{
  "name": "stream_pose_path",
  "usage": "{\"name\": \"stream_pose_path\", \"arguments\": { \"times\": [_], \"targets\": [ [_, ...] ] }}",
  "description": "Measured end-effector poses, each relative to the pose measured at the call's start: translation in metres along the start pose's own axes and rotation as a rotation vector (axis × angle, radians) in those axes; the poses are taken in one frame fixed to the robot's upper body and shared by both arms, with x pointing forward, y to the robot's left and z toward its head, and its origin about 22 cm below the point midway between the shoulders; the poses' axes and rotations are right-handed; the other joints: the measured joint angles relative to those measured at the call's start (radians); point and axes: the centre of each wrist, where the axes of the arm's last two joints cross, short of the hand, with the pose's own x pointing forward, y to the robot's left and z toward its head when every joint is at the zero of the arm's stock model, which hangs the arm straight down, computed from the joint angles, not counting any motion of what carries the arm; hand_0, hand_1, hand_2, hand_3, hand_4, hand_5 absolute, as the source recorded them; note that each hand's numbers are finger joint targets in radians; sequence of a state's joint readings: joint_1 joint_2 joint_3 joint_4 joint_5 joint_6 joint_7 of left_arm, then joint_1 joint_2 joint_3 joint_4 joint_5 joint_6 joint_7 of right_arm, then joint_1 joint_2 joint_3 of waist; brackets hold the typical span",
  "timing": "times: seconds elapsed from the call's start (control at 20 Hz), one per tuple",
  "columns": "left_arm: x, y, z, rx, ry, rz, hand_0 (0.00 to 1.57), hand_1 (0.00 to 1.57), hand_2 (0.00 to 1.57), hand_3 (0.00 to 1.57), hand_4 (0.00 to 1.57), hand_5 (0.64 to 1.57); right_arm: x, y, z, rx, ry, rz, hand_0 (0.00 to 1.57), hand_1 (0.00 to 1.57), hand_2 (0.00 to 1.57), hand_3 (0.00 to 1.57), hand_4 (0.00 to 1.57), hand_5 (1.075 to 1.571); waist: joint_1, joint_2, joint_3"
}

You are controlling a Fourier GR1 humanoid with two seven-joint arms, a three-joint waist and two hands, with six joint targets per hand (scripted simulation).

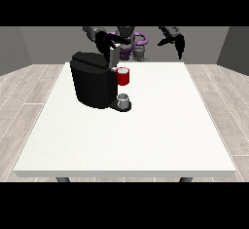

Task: Insert the coffee pod into the coffee machine and close the lid

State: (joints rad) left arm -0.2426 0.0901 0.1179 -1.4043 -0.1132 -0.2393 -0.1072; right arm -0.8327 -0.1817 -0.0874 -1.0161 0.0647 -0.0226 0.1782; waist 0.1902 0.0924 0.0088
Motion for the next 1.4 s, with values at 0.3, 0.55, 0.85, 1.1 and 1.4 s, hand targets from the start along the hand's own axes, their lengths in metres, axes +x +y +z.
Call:
{"name": "stream_pose_path", "arguments": {
  "times": [0.3,0.55,0.85,1.1,1.4],
  "targets": [
    [0.011,-0.004,-0.011,-0.037,-0.039,-0.004,0.00,0.00,0.00,0.00,0.38,1.571,0.020,-0.008,0.002,-0.072,0.064,0.046,0.00,0.00,0.00,0.00,0.30,1.571,0.047,0.022,0.0100],
    [0.019,-0.014,-0.021,-0.073,-0.078,-0.005,0.00,0.00,0.00,0.00,0.38,1.571,0.047,-0.020,0.002,-0.139,0.099,0.051,0.00,0.00,0.00,0.00,0.10,1.571,0.092,0.062,0.0180],
    [0.034,-0.018,-0.032,-0.106,-0.133,-0.013,0.00,0.00,0.00,0.00,0.44,1.571,0.096,0.001,-0.001,-0.066,-0.141,0.130,0.00,0.00,0.00,0.00,0.05,1.571,0.180,0.109,0.0001],
    [0.045,-0.014,-0.039,-0.128,-0.173,-0.017,0.00,0.00,0.00,0.00,0.43,1.571,0.136,0.008,-0.009,-0.048,-0.269,0.193,0.00,0.00,0.00,0.00,0.00,1.571,0.229,0.157,-0.0069],
    [0.054,-0.010,-0.043,-0.129,-0.211,-0.004,0.00,0.00,0.00,0.00,0.00,1.571,0.155,0.017,-0.019,-0.029,-0.333,0.221,0.00,0.00,0.00,0.00,0.00,1.571,0.252,0.201,-0.0087]
  ]
}}
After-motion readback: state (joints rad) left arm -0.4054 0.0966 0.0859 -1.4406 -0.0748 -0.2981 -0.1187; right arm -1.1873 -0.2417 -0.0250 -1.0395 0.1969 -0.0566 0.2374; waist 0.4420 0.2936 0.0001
